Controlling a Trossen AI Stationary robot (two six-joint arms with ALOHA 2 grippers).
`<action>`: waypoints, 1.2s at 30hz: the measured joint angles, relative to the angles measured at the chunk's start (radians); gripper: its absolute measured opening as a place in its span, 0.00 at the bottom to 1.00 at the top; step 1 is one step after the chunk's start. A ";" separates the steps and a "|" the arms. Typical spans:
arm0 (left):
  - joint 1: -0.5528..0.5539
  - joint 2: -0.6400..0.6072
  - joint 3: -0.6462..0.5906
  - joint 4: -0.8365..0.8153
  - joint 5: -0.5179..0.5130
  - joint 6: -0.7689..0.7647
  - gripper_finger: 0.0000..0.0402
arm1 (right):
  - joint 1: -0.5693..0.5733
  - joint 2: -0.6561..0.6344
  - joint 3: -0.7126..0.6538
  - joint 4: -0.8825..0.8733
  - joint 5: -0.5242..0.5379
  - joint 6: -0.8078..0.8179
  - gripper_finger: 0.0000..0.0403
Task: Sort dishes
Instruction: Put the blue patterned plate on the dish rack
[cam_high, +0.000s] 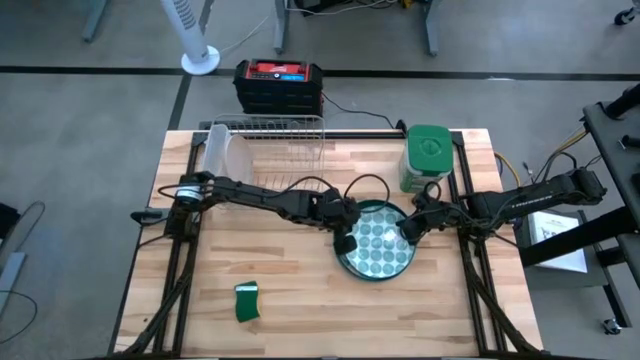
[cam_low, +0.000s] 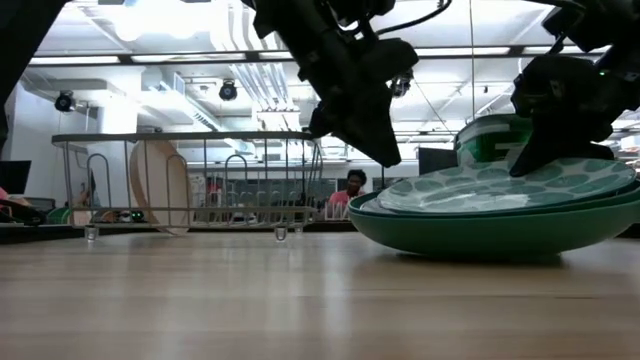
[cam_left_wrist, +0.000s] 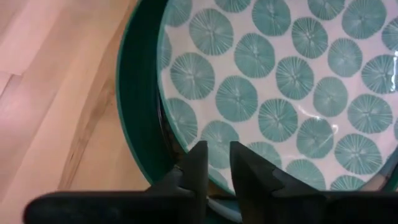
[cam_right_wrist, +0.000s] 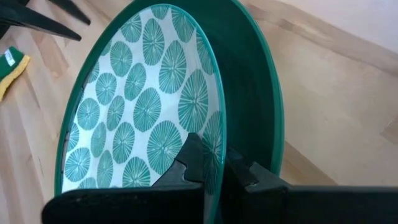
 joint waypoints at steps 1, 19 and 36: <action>0.000 0.000 -0.001 0.008 0.000 -0.003 0.17 | 0.000 -0.003 0.000 0.003 -0.003 -0.012 0.00; 0.001 0.025 -0.003 0.084 -0.067 -0.032 0.42 | 0.016 -0.020 0.010 0.013 -0.001 -0.177 0.00; 0.004 0.028 -0.005 0.117 -0.053 0.036 0.49 | 0.018 -0.082 0.007 0.047 0.010 -0.247 0.00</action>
